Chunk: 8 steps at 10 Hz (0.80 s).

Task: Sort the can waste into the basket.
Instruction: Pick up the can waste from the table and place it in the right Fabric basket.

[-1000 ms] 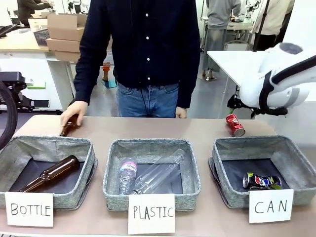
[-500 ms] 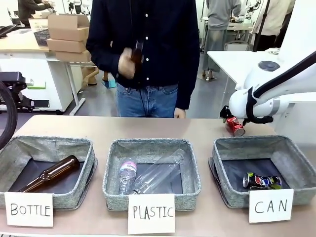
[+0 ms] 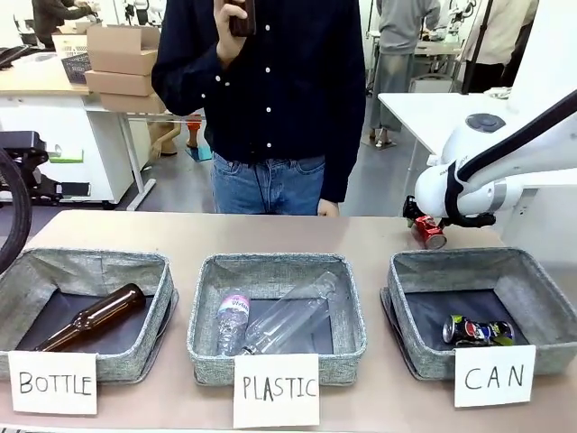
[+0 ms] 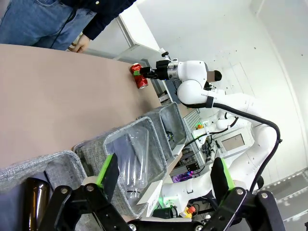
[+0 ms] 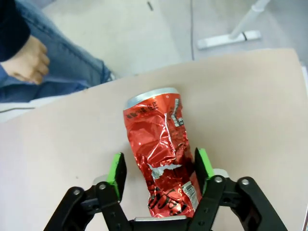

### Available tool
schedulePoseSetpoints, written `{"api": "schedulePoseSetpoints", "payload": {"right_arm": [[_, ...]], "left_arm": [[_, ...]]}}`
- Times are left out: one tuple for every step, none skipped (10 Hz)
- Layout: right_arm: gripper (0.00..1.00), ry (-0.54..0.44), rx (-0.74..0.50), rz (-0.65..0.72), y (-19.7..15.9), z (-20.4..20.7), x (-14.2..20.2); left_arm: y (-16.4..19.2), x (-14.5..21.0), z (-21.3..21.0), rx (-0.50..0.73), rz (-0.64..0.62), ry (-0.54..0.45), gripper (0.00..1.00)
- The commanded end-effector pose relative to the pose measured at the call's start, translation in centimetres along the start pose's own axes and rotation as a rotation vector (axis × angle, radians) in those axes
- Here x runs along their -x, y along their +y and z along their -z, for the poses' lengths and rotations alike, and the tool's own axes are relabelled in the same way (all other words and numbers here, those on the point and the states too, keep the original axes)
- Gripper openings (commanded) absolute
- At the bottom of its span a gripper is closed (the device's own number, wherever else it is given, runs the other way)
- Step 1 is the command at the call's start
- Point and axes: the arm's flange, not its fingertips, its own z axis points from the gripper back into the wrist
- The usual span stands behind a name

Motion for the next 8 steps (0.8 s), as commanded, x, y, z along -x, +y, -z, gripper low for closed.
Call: {"api": "schedulePoseSetpoints", "payload": {"right_arm": [[0.35,-0.005,0.037,0.025,0.69,-0.67,0.35],[0.0,-0.01,0.036,0.028,0.67,-0.83,0.4],[0.0,-0.01,0.038,0.032,0.53,-0.89,0.38],[0.0,-0.011,0.036,0.037,0.38,-0.93,0.4],[0.0,0.001,0.024,0.04,0.25,-0.92,0.5],[0.0,0.001,0.023,0.037,0.23,-1.03,0.51],[0.0,0.001,0.025,0.032,0.26,-1.15,0.58],[0.0,0.003,0.016,0.029,0.22,-1.5,0.63]], "left_arm": [[-0.39,0.15,0.07,0.017,-0.006,-0.017,1.0],[-0.39,0.15,0.07,0.017,-0.006,-0.017,1.0],[-0.39,0.15,0.07,0.017,-0.006,-0.017,1.0],[-0.39,0.15,0.07,0.017,-0.006,-0.017,1.0],[-0.39,0.15,0.07,0.017,-0.006,-0.017,1.0],[-0.39,0.15,0.07,0.017,-0.006,-0.017,1.0],[-0.39,0.15,0.07,0.017,-0.006,-0.017,1.0],[-0.39,0.15,0.07,0.017,-0.006,-0.017,1.0]]}}
